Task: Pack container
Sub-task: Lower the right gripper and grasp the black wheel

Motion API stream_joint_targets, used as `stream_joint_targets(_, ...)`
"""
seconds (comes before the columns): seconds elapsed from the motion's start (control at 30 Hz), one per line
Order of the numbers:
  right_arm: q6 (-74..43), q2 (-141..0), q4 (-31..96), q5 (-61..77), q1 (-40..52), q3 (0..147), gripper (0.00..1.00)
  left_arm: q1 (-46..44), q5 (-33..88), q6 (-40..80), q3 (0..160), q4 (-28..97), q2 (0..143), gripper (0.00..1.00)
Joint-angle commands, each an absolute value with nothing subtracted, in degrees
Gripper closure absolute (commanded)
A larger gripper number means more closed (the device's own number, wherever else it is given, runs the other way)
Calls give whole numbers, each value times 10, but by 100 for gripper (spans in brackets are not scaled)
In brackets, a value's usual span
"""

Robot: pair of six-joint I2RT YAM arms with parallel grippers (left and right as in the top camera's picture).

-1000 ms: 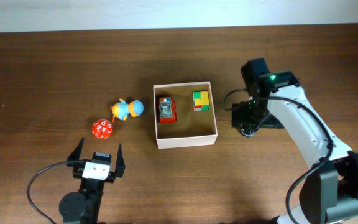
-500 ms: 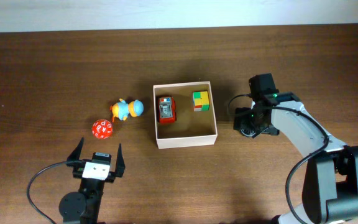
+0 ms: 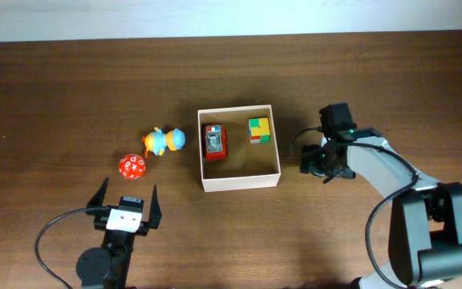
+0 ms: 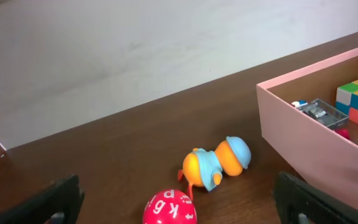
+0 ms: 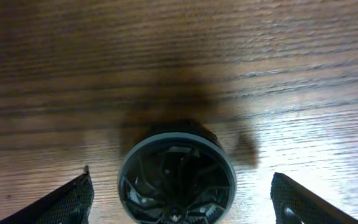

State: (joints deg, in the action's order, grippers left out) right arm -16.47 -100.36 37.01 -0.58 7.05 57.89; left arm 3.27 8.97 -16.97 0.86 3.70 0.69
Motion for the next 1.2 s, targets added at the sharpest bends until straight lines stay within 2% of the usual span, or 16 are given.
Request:
stream_joint_targets(0.0, -164, -1016, 364, -2, 70, 572, 18, 30, 87, -176, 5, 38, 3, 1)
stream_joint_targets(0.3, -164, -1016, 355, -2, 70, 572, 36, 30, 87, -176, 5, 38, 3, 1)
stream_joint_targets(0.5, -164, -1016, 355, -2, 70, 572, 43, 30, 87, -176, 5, 38, 3, 1)
stream_joint_targets(0.87, -164, -1016, 350, -2, 70, 572, 51, 30, 87, -176, 5, 38, 3, 1)
stream_joint_targets(1.17, -164, -1016, 344, -2, 70, 573, 51, 30, 87, -176, 5, 38, 3, 1)
